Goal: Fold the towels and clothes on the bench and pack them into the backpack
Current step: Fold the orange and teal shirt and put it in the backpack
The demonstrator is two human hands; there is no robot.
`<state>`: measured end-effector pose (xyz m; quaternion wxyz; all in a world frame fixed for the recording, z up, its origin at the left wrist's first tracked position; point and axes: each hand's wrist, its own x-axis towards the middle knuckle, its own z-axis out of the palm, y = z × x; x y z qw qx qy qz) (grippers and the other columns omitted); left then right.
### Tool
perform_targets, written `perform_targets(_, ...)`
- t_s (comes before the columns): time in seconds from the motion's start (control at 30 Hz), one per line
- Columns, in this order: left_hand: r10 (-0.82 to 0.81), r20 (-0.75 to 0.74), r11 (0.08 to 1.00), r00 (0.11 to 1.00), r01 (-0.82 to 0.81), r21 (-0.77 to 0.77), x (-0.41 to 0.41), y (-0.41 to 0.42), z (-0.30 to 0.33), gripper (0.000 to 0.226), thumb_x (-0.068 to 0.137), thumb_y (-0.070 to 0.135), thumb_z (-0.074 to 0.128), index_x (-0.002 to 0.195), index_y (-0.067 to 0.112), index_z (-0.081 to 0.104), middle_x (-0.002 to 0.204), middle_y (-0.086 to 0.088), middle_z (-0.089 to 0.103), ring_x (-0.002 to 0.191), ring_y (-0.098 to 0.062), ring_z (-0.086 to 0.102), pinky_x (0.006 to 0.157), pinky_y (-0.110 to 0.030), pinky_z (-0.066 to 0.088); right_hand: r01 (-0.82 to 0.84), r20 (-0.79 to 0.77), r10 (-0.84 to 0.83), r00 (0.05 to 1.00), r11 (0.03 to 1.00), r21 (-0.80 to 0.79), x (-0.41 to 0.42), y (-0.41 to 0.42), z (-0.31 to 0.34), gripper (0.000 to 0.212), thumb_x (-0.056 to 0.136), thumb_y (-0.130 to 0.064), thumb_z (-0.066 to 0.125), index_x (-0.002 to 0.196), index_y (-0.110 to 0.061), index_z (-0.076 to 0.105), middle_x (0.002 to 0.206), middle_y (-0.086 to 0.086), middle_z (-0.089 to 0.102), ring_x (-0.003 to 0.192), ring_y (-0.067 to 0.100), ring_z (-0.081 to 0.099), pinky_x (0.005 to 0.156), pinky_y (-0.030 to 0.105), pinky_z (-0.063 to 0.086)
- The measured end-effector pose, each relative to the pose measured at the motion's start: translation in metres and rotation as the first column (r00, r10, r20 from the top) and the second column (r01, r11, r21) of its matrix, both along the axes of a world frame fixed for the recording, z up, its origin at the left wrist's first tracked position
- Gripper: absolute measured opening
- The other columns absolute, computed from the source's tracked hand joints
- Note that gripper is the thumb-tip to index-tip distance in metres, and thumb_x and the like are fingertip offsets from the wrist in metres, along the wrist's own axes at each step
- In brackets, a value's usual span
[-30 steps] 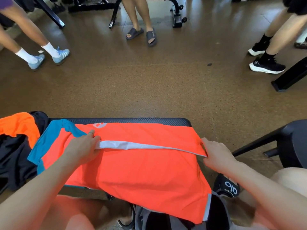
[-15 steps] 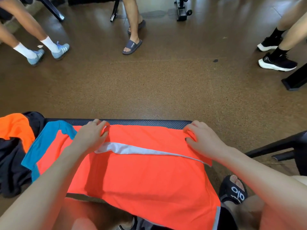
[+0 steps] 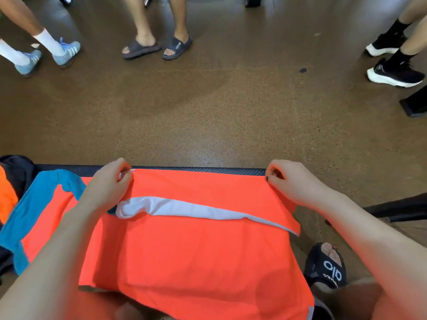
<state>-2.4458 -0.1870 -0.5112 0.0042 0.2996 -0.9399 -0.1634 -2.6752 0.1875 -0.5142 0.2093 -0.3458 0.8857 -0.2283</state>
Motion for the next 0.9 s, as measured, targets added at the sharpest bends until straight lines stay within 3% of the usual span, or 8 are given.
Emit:
perform_targets(0.2,0.001,0.079,0.997,0.997,0.005,-0.079,-0.011,-0.002,-0.001,0.002,0.094,0.013,0.059,0.095,0.014,0.06,0.087,-0.007,0.061,0.091,-0.034,0.058,0.075,-0.043,0.043,0.119,0.067,-0.122,0.99,0.992,0.044,-0.019,-0.005,-0.003,0.011,0.09,-0.01,0.06,0.082,-0.018,0.063,0.085,0.001,0.067,0.085,0.022,0.06,0.075,0.033,0.042)
perform_targets(0.27,-0.021,0.079,0.99,0.997,0.032,-0.137,-0.018,0.0,0.001,0.013,0.093,0.014,0.059,0.105,0.011,0.063,0.096,-0.015,0.063,0.096,-0.041,0.06,0.08,-0.049,0.049,0.125,0.117,-0.129,0.985,0.991,0.043,-0.019,0.0,0.0,0.01,0.087,-0.009,0.061,0.084,-0.019,0.063,0.085,-0.001,0.066,0.083,0.019,0.06,0.074,0.032,0.044)
perform_targets(0.33,-0.068,0.047,0.987,0.997,0.074,-0.142,-0.029,0.014,0.008,0.025,0.097,0.026,0.054,0.114,0.012,0.064,0.106,-0.016,0.065,0.101,-0.041,0.061,0.085,-0.051,0.051,0.135,0.187,-0.14,0.972,0.99,0.039,-0.019,0.009,0.003,0.011,0.083,-0.009,0.065,0.089,-0.017,0.062,0.086,-0.001,0.066,0.081,0.017,0.06,0.075,0.033,0.047)
perform_targets(0.43,-0.279,0.023,0.956,0.96,0.28,-0.092,-0.049,0.058,0.016,0.046,0.093,0.047,0.044,0.117,0.014,0.065,0.109,-0.01,0.067,0.101,-0.034,0.062,0.087,-0.045,0.05,0.109,0.306,-0.137,0.942,0.988,0.108,-0.02,0.027,0.001,0.02,0.079,-0.01,0.073,0.093,-0.014,0.059,0.092,0.005,0.067,0.085,0.02,0.063,0.08,0.039,0.052)
perform_targets(0.53,-0.498,0.031,0.858,0.867,0.497,-0.129,-0.072,0.105,0.013,0.048,0.091,0.05,0.043,0.112,0.013,0.066,0.096,-0.007,0.063,0.089,-0.033,0.062,0.078,-0.041,0.049,0.03,0.374,-0.084,0.924,0.989,0.146,-0.021,0.039,-0.003,0.015,0.084,-0.012,0.072,0.097,-0.013,0.064,0.094,0.006,0.07,0.086,0.02,0.064,0.08,0.036,0.052)
perform_targets(0.6,-0.573,0.028,0.809,0.819,0.571,-0.139,-0.086,0.127,0.008,0.042,0.091,0.049,0.045,0.106,0.016,0.066,0.09,-0.005,0.06,0.083,-0.03,0.06,0.074,-0.04,0.049,0.027,0.402,-0.064,0.913,0.995,0.099,-0.022,0.043,-0.004,0.005,0.089,-0.009,0.069,0.091,-0.012,0.065,0.082,0.003,0.069,0.075,0.013,0.06,0.07,0.027,0.048)
perform_targets(0.7,-0.604,0.043,0.789,0.796,0.604,-0.115,-0.102,0.147,-0.001,0.035,0.089,0.047,0.044,0.096,0.018,0.063,0.086,-0.004,0.057,0.079,-0.03,0.057,0.069,-0.04,0.05,0.041,0.429,-0.064,0.901,0.997,0.064,-0.026,0.048,-0.003,0.011,0.09,-0.004,0.063,0.083,-0.012,0.063,0.074,0.001,0.065,0.068,0.013,0.058,0.062,0.023,0.044)
perform_targets(0.9,-0.581,0.123,0.801,0.804,0.592,-0.088,-0.122,0.156,-0.004,0.023,0.088,0.035,0.041,0.089,0.016,0.054,0.085,-0.006,0.054,0.079,-0.033,0.055,0.068,-0.045,0.05,0.081,0.455,-0.077,0.887,0.997,0.011,-0.034,0.049,-0.005,0.008,0.088,-0.003,0.056,0.085,-0.009,0.06,0.072,0.006,0.057,0.065,0.014,0.05,0.063,0.032,0.041)
